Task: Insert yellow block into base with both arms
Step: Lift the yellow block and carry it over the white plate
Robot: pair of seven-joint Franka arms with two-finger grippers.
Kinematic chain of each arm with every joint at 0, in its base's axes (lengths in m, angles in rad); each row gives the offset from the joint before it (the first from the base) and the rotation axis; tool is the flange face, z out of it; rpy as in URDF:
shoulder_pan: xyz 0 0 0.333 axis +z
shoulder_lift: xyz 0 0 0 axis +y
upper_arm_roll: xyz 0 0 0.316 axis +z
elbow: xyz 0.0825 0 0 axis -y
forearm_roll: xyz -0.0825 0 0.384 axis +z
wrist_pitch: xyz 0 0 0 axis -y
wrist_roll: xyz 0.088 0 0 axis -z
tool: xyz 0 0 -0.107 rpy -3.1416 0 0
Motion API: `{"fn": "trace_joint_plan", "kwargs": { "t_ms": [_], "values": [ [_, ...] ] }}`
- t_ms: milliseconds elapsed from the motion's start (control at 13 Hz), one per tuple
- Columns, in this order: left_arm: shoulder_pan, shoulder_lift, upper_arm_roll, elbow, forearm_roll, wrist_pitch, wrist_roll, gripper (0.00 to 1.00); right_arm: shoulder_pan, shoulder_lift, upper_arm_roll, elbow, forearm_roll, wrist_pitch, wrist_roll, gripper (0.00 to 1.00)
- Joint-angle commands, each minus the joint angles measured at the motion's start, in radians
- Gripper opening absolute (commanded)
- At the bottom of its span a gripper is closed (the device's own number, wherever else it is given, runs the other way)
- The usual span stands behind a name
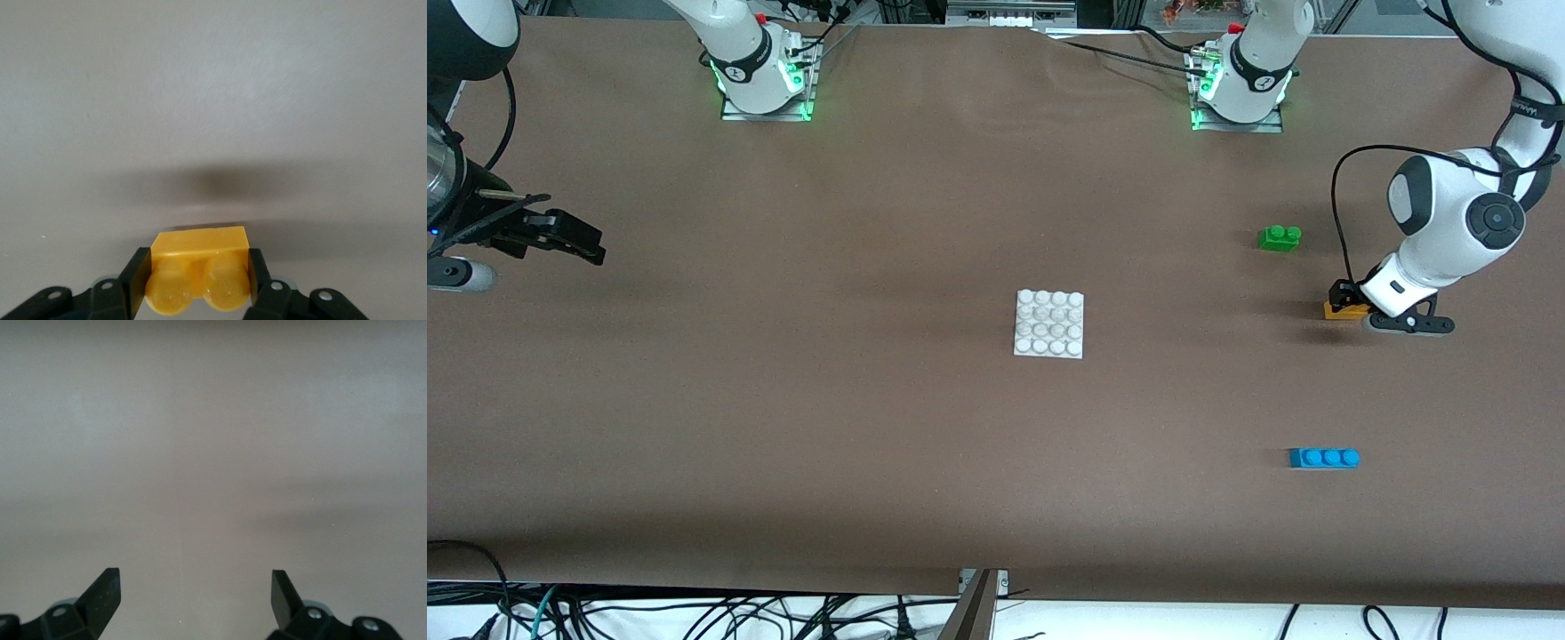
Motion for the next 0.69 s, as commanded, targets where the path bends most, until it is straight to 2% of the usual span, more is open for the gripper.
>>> {"fn": "trace_joint_plan", "kwargs": {
  "t_ms": [0,154,308,462,615],
  "values": [
    [0.008,-0.049,-0.062,0.102,-0.025,-0.167,0.000,0.46,-0.016,-0.002,0.003,0.004,0.006,0.007,-0.025,1.00],
    [0.003,-0.044,-0.134,0.223,-0.072,-0.323,-0.022,0.46,-0.015,-0.002,0.002,-0.002,-0.002,-0.004,-0.052,1.00],
    [-0.001,-0.038,-0.221,0.314,-0.074,-0.438,-0.129,0.46,-0.016,-0.001,0.002,0.001,-0.002,0.002,-0.058,1.00],
    [-0.007,-0.028,-0.310,0.363,-0.075,-0.496,-0.244,0.46,-0.025,0.007,0.002,-0.002,-0.002,0.000,-0.061,1.00],
    [-0.013,-0.012,-0.407,0.376,-0.074,-0.497,-0.356,0.46,-0.039,0.007,0.002,-0.002,-0.001,-0.004,-0.091,1.00]
  ]
}}
